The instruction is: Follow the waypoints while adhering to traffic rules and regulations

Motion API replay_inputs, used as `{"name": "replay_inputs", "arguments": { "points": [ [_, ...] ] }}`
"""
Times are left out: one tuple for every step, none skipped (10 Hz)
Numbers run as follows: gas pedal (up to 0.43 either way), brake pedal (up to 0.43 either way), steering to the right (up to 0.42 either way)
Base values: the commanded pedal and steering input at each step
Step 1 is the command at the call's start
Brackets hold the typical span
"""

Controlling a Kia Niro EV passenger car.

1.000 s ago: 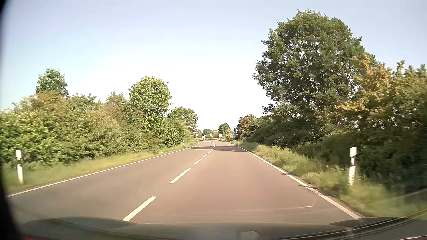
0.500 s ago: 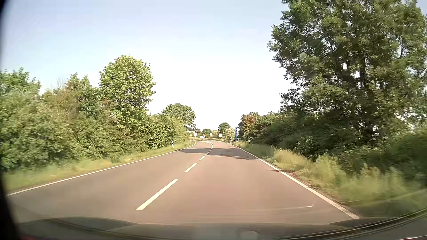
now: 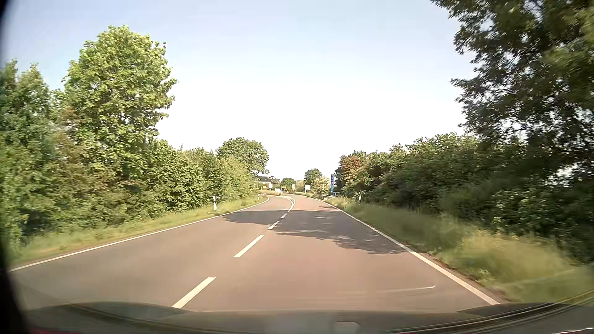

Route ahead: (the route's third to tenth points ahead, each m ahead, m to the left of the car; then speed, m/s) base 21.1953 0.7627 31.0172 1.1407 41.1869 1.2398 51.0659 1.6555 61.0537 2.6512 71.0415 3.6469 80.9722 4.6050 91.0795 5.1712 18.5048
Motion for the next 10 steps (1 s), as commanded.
{"name": "replay_inputs", "arguments": {
  "points": [
    [0.177,0.03,-0.003],
    [0.177,0.03,-0.003],
    [0.177,0.03,-0.003],
    [0.177,0.024,-0.003],
    [0.177,0.03,-0.003],
    [0.177,0.03,-0.003],
    [0.177,0.03,-0.003],
    [0.177,0.03,-0.003],
    [0.177,0.024,-0.003],
    [0.177,0.03,-0.003]
  ]
}}
